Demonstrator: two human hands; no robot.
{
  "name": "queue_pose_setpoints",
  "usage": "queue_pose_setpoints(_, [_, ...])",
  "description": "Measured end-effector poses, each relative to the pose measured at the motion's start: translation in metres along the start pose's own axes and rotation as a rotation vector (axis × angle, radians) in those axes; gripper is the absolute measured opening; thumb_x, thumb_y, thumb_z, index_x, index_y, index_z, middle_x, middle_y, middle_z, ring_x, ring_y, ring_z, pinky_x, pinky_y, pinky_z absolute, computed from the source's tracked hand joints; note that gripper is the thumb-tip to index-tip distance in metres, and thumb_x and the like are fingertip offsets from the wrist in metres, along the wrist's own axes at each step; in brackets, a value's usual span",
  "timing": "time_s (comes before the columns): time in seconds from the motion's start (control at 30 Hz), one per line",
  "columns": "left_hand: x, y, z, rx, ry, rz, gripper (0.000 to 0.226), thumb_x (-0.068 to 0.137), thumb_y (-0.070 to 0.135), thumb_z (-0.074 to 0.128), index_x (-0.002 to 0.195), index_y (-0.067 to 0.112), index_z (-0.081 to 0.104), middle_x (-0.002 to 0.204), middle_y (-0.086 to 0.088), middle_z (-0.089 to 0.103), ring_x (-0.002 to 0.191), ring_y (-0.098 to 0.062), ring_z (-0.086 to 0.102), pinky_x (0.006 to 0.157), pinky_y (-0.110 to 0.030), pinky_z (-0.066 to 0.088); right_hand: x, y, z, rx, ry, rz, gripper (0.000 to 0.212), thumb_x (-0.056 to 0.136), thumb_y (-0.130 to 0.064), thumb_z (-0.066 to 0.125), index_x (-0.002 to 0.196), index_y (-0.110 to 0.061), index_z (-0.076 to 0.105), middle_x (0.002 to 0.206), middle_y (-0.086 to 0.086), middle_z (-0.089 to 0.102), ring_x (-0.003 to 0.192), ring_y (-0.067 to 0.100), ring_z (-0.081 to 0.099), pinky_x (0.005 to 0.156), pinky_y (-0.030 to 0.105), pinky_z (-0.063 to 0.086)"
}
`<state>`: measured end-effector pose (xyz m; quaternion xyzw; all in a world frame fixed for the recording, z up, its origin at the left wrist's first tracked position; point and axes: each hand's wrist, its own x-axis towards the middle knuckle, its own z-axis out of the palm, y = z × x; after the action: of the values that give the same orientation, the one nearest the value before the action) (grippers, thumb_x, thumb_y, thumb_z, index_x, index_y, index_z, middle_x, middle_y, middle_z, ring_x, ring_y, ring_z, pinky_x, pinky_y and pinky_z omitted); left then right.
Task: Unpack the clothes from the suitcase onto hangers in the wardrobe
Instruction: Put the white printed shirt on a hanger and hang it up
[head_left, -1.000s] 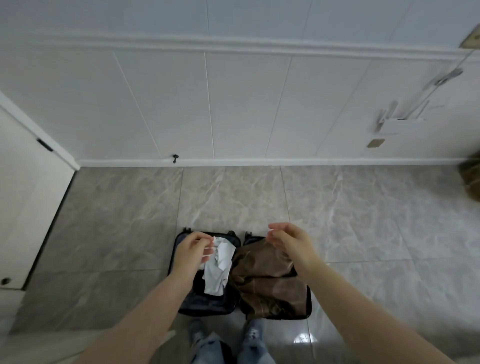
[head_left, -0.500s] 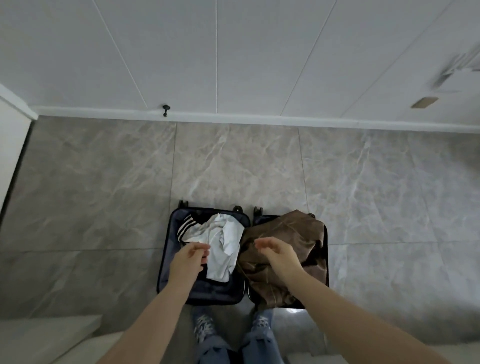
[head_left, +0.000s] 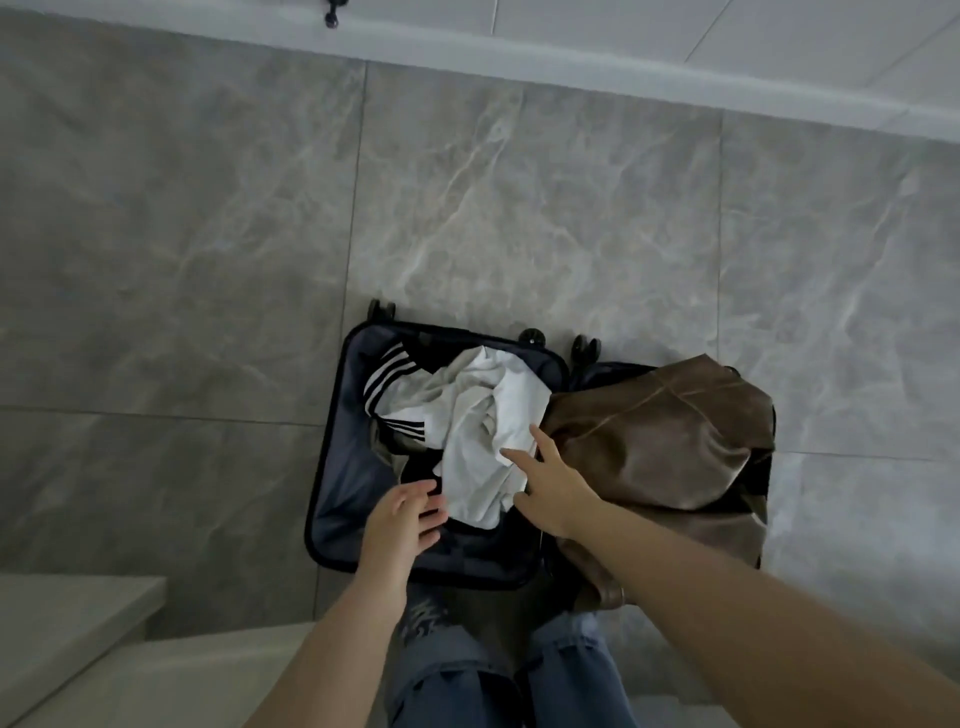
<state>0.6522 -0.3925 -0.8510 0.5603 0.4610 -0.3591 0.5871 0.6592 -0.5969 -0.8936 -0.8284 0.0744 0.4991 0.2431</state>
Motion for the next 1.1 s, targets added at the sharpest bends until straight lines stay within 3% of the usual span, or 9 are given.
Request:
queue_pose_setpoints(0.23, [0.05, -0.052, -0.01, -0.187, -0.017, -0.208, 0.021, 0.102, 0.018, 0.047, 0.11, 0.012, 0.065, 0.107, -0.009, 0.071, 0.1, -0.024, 0.068, 0.078, -0.033, 0.054, 0.102, -0.003, 0.033, -0.081, -0.102, 0.052, 0.072, 0.098, -0.028, 0.051, 0.155, -0.044, 0.011, 0.151, 0.005, -0.048, 0.132, 0.036, 0.048, 0.092, 0.036, 0.051])
queue_pose_setpoints(0.37, [0.064, -0.062, -0.014, -0.245, -0.034, -0.241, 0.021, 0.1, 0.02, 0.052, 0.112, 0.012, 0.067, 0.105, -0.007, 0.074, 0.1, -0.023, 0.07, 0.079, -0.033, 0.055, 0.138, 0.001, 0.043, 0.126, -0.016, 0.116, 0.059, 0.103, -0.024, 0.041, 0.157, -0.016, 0.02, 0.164, 0.003, -0.013, 0.145, 0.031, 0.026, 0.105, 0.034, 0.034])
queue_pose_setpoints(0.43, [0.066, -0.064, -0.016, -0.275, -0.044, -0.246, 0.023, 0.101, 0.021, 0.051, 0.114, 0.012, 0.067, 0.106, -0.007, 0.075, 0.1, -0.022, 0.071, 0.079, -0.033, 0.055, 0.136, 0.004, 0.042, 0.376, 0.157, 0.138, 0.032, 0.103, -0.019, 0.037, 0.13, -0.014, 0.053, 0.141, -0.006, 0.041, 0.125, 0.024, 0.045, 0.092, 0.028, 0.038])
queue_pose_setpoints(0.53, [0.062, -0.061, -0.013, -0.293, -0.039, -0.262, 0.025, 0.1, 0.021, 0.052, 0.119, 0.01, 0.064, 0.109, -0.007, 0.074, 0.102, -0.023, 0.07, 0.08, -0.034, 0.055, 0.102, 0.0, 0.035, 0.599, 0.442, 0.181, 0.029, 0.095, -0.023, 0.048, 0.076, -0.012, 0.067, 0.101, 0.002, 0.067, 0.078, 0.016, 0.061, 0.063, 0.023, 0.044])
queue_pose_setpoints(0.7, [0.039, -0.039, 0.007, -0.359, -0.114, -0.307, 0.028, 0.089, 0.048, 0.064, 0.107, 0.027, 0.061, 0.121, -0.005, 0.064, 0.109, -0.029, 0.064, 0.086, -0.047, 0.055, 0.015, -0.032, 0.025, 0.766, 0.525, 0.005, 0.029, 0.087, -0.013, 0.061, 0.068, 0.006, 0.049, 0.065, 0.023, 0.051, 0.056, 0.011, 0.042, 0.054, 0.021, 0.039])
queue_pose_setpoints(0.83, [0.009, -0.014, 0.017, -0.524, -0.292, -0.355, 0.066, 0.074, 0.066, 0.071, 0.123, 0.023, 0.063, 0.122, -0.013, 0.068, 0.113, -0.033, 0.065, 0.095, -0.053, 0.051, -0.074, -0.069, 0.018, 0.945, 0.439, -0.157, 0.033, 0.085, -0.004, 0.06, 0.063, 0.006, 0.039, 0.058, 0.014, 0.034, 0.056, 0.012, 0.033, 0.053, 0.02, 0.032])
queue_pose_setpoints(0.93, [-0.025, 0.007, 0.03, -0.457, -0.196, -0.419, 0.054, 0.08, 0.041, 0.074, 0.12, 0.006, 0.064, 0.103, -0.016, 0.072, 0.092, -0.034, 0.071, 0.074, -0.042, 0.058, -0.136, -0.085, 0.023, 1.051, 0.341, -0.196, 0.039, 0.082, -0.014, 0.06, 0.055, -0.004, 0.035, 0.054, 0.007, 0.031, 0.052, 0.011, 0.03, 0.05, 0.022, 0.028])
queue_pose_setpoints(1.03, [-0.054, 0.017, 0.04, -0.067, 0.037, -0.211, 0.029, 0.094, 0.01, 0.05, 0.12, -0.001, 0.059, 0.105, -0.019, 0.066, 0.096, -0.035, 0.064, 0.084, -0.04, 0.054, -0.172, -0.086, 0.028, 1.152, 0.295, -0.133, 0.034, 0.085, -0.017, 0.058, 0.057, -0.012, 0.039, 0.054, 0.002, 0.037, 0.052, 0.014, 0.032, 0.051, 0.026, 0.028])
queue_pose_setpoints(1.1, [-0.079, 0.021, 0.041, -0.009, 0.061, -0.08, 0.022, 0.095, 0.002, 0.043, 0.111, 0.003, 0.058, 0.095, -0.015, 0.063, 0.086, -0.028, 0.061, 0.072, -0.032, 0.051, -0.181, -0.079, 0.029, 1.163, 0.345, -0.042, 0.025, 0.093, -0.014, 0.058, 0.071, -0.009, 0.047, 0.062, 0.007, 0.05, 0.058, 0.021, 0.043, 0.055, 0.033, 0.037])
